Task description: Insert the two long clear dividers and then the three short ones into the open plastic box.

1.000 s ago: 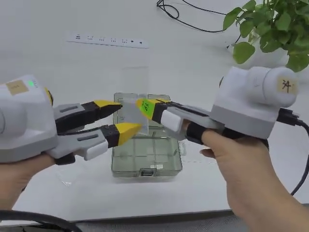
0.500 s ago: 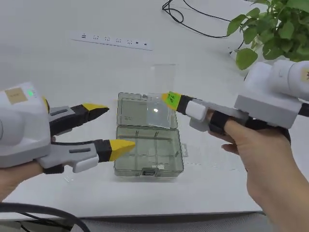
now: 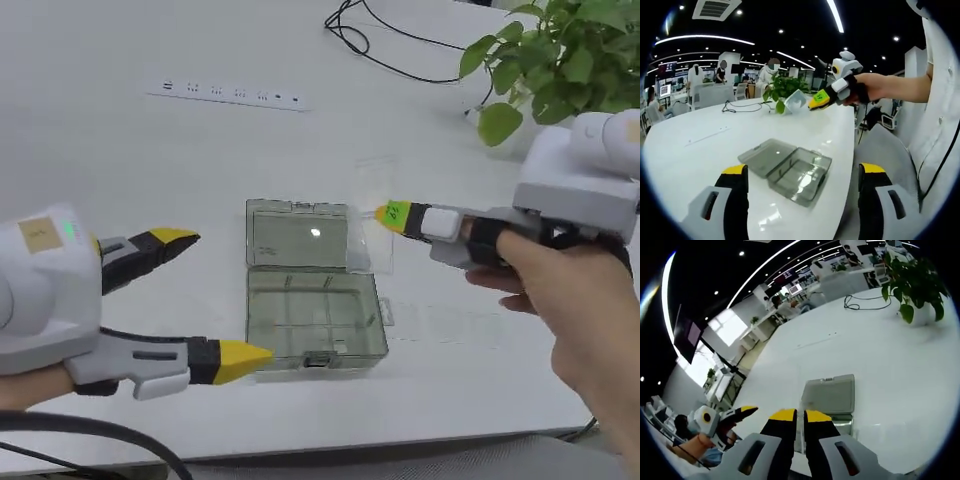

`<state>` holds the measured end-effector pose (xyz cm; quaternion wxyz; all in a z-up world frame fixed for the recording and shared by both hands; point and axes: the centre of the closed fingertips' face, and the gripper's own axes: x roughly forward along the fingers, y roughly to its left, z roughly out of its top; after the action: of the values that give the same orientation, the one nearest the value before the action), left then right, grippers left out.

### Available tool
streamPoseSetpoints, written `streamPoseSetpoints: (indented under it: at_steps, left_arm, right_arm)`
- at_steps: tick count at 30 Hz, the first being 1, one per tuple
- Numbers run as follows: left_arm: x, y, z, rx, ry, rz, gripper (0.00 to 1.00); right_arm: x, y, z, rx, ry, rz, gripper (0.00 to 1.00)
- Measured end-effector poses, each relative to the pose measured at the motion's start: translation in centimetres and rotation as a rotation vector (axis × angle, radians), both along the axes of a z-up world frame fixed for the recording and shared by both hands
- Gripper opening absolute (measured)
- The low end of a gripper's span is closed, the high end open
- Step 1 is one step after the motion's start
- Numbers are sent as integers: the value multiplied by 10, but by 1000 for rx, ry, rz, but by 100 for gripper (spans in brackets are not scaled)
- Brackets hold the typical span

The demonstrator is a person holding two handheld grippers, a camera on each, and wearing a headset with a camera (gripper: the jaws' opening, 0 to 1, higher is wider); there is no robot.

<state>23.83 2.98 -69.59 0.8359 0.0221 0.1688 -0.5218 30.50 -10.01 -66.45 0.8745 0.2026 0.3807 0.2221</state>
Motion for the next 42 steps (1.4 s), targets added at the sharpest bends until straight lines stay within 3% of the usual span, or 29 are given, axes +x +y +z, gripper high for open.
streamPoseSetpoints:
  at_steps: [3, 10, 16, 19, 26, 33, 42]
  left_arm:
    - [-3, -1, -9, 20, 10, -37, 100]
    - [-6, 2, -26, 81, 0, -120, 100]
    - [-4, 5, -31, 75, 0, -133, 100]
    - [-5, 4, -33, 71, 4, -138, 100]
    - [-5, 3, -37, 52, 14, -142, 100]
    - [-2, 5, -38, 38, 23, -138, 100]
    - [2, 4, -38, 22, 32, -133, 100]
  right_arm:
    - [-1, -5, -8, -44, 26, -9, 7]
    - [-13, -6, -32, -111, 131, -22, 7]
    - [-24, -2, -62, -178, 222, -16, 7]
    - [-26, -2, -75, -163, 274, -37, 7]
    - [-29, -2, -104, -191, 354, -28, 7]
    - [-31, 2, -113, -177, 415, -52, 6]
    - [-37, 6, -118, -193, 450, -48, 6]
